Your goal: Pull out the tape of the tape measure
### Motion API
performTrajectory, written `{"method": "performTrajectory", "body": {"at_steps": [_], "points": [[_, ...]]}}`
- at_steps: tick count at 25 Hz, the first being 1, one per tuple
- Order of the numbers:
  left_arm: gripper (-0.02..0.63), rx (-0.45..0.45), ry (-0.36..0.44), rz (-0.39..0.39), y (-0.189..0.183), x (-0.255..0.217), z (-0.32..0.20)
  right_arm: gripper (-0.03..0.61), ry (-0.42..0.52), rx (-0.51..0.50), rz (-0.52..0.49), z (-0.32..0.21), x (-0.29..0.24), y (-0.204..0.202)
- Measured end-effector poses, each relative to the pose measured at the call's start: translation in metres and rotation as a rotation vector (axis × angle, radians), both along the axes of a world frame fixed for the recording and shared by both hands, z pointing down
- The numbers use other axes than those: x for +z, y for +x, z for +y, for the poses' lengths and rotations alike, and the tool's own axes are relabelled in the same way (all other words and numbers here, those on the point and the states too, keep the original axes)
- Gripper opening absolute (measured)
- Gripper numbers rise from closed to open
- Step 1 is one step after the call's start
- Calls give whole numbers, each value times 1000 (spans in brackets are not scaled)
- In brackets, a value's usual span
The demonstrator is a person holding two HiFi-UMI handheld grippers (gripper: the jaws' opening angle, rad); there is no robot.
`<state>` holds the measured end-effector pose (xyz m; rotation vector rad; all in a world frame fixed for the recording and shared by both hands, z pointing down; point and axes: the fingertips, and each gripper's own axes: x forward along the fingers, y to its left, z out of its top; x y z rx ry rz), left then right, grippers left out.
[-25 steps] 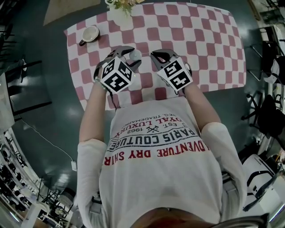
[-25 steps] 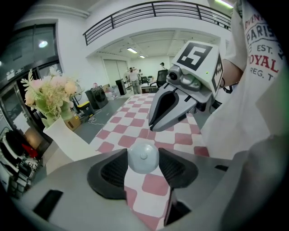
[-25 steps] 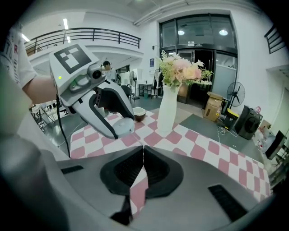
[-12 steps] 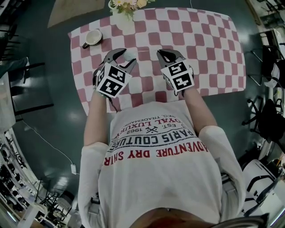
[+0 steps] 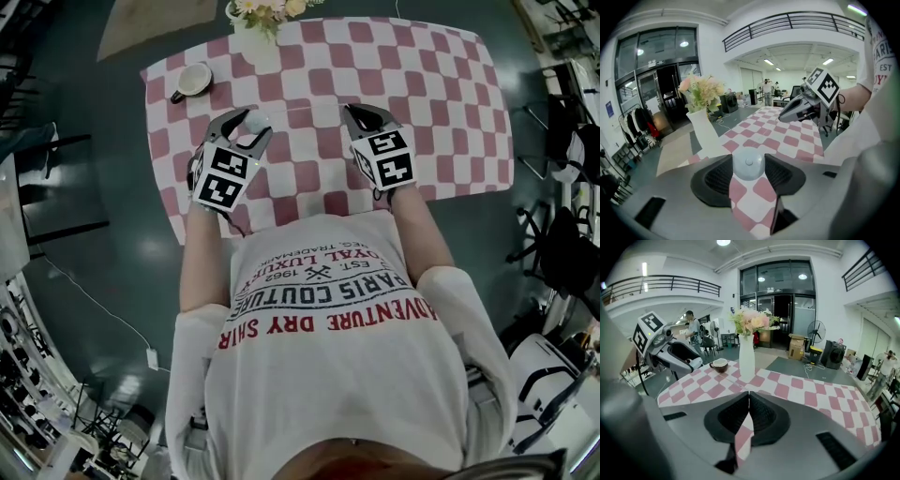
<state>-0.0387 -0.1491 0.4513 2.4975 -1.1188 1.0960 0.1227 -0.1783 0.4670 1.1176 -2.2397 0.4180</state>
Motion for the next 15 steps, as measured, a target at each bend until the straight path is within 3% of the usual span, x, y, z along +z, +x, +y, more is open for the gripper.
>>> {"method": "performTrajectory", "body": {"at_steps": [2, 6, 10, 15], "points": [[230, -12, -4, 36, -5, -2, 1, 32, -13, 10, -23, 1, 1, 4], [230, -24, 0, -4, -9, 1, 3, 32, -6, 3, -2, 3, 2, 0], [230, -27, -2, 49, -5, 0, 5, 32, -4, 19, -1, 0, 1, 5], [230, -66, 1, -40, -29, 7, 3, 32, -5, 88, 42, -7, 6, 32]]}}
